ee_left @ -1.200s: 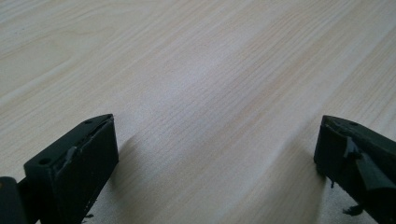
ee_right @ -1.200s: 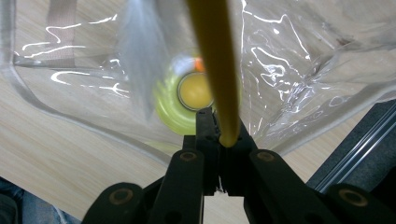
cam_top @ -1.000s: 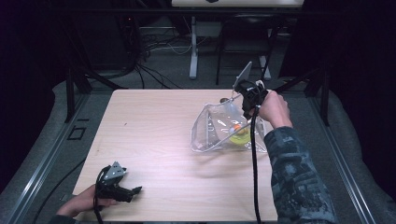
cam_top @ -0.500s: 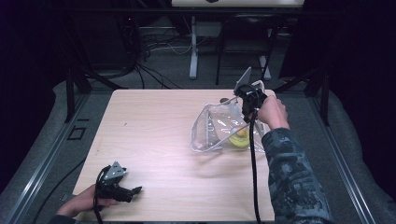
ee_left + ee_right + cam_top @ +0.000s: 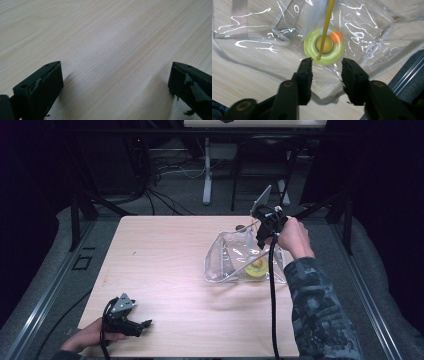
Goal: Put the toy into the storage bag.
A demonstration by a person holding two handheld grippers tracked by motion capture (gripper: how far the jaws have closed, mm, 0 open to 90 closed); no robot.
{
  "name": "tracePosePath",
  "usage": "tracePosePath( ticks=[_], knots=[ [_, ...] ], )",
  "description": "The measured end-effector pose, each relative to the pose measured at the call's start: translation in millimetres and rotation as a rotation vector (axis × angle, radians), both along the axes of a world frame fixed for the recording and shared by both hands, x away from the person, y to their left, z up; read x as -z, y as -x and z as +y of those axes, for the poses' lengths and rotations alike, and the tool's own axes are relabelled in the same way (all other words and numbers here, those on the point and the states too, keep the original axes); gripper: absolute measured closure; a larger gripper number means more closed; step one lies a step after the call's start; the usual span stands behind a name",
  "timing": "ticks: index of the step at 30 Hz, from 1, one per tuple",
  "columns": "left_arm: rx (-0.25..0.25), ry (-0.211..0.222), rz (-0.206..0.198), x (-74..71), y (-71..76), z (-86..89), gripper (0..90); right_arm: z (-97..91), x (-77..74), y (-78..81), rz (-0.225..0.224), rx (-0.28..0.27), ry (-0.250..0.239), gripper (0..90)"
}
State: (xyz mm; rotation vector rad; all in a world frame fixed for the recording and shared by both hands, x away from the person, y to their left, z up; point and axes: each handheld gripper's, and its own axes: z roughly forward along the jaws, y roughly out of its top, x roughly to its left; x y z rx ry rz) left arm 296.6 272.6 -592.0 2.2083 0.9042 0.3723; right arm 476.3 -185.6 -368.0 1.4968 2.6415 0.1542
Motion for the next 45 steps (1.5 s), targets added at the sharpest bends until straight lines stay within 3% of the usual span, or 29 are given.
tracePosePath(
  ticks=[1, 8, 14, 17, 23, 26, 34, 45],
  knots=[
    [0.000, -0.001, 0.000, -0.1, 0.0, 0.0, 0.0, 0.7, -3.0, 2.2, -0.022, -0.002, -0.003, 54.2],
    [0.000, 0.000, 0.000, 0.0, 0.0, 0.0, 0.0, -5.7, -27.7, 11.3, -0.056, 0.005, -0.051, 26.3],
    [0.000, -0.001, 0.000, 0.0, 0.0, 0.0, 0.0, -21.5, -42.4, 20.8, -0.107, 0.028, -0.101, 11.8],
    [0.001, -0.001, 0.000, 0.0, 0.0, 0.0, 0.0, -31.4, -47.6, 26.7, -0.135, 0.046, -0.094, 0.9],
    [0.001, 0.000, 0.000, 0.0, 0.0, 0.0, 0.0, -50.9, -54.0, 41.9, -0.201, 0.071, -0.108, 0.0],
    [0.001, 0.000, 0.000, 0.0, 0.0, 0.0, 0.0, -60.1, -52.9, 48.6, -0.211, 0.082, -0.118, 0.0],
    [0.000, -0.001, 0.001, -0.1, 0.0, 0.0, 0.0, -83.2, -39.5, 60.1, -0.208, 0.125, -0.133, 0.0],
    [0.000, 0.002, 0.002, 0.1, 0.1, -0.1, 0.0, -108.6, -7.4, 75.6, -0.188, 0.167, -0.144, 0.0]
  ],
)
